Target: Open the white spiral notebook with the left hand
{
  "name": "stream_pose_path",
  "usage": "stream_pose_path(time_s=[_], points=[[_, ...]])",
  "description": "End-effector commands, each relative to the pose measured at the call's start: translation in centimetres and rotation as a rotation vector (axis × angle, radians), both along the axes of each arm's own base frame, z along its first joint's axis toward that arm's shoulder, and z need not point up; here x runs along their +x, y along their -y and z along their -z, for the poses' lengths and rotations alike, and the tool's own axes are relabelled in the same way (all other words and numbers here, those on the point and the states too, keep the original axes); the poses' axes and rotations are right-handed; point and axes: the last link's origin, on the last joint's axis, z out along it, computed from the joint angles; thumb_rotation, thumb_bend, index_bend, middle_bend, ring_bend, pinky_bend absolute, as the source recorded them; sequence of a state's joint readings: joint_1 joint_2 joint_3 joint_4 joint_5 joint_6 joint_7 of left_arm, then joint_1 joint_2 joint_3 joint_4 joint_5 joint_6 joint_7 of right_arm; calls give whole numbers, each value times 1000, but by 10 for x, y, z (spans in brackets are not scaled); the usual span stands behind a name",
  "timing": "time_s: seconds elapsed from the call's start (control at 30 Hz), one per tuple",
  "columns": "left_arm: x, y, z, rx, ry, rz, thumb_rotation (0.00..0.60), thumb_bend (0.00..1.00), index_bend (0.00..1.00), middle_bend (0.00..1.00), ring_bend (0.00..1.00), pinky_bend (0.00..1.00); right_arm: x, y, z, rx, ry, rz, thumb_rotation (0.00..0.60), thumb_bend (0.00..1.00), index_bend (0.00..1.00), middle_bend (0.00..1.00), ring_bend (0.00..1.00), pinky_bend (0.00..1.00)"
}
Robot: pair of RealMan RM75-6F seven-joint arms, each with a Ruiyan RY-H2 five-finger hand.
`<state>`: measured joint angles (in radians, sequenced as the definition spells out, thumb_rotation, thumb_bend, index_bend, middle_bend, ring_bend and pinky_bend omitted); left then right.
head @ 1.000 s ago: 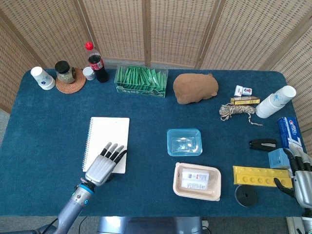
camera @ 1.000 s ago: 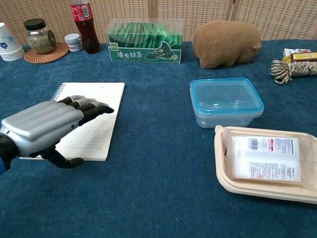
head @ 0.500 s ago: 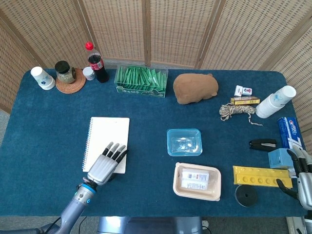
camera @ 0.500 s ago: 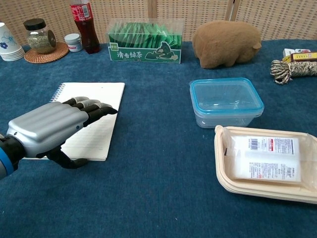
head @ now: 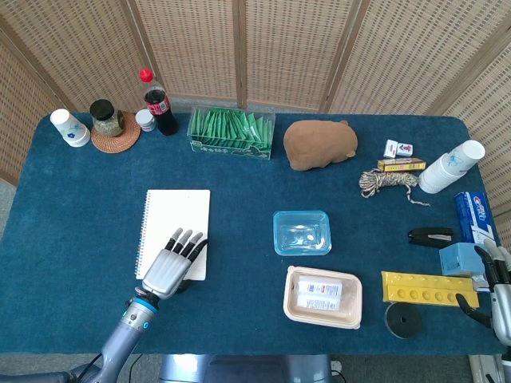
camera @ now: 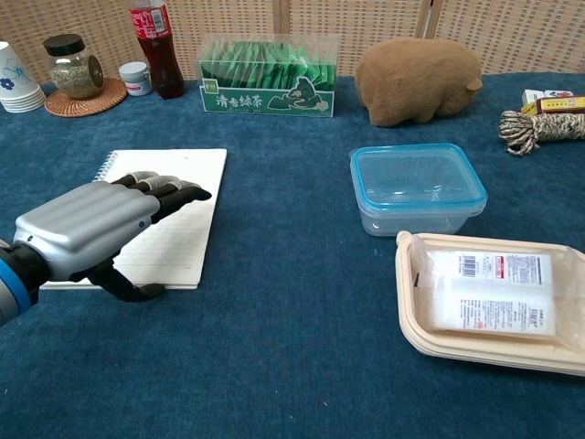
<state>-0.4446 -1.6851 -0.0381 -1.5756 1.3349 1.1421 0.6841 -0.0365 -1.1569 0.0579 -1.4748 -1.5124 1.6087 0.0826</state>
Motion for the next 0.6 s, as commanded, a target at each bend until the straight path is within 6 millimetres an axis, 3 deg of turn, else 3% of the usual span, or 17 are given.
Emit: stream_pose_path(time_s=[0.03, 0.33, 0.6], points=[[1, -2, -2, 22, 34, -7, 600, 253, 89, 80, 0, 0, 0, 0, 0, -2, 1, -4, 600, 242, 91, 92, 70, 141], [-2, -3, -8, 63, 69, -16, 600, 448, 95, 102, 0, 0, 0, -1, 0, -12, 10, -13, 600, 244, 91, 92, 70, 141], [-10, -1, -20, 116, 88, -46, 600, 480, 68, 101, 0, 0, -1, -3, -3, -26, 17, -16, 600, 246, 91, 91, 70, 141]])
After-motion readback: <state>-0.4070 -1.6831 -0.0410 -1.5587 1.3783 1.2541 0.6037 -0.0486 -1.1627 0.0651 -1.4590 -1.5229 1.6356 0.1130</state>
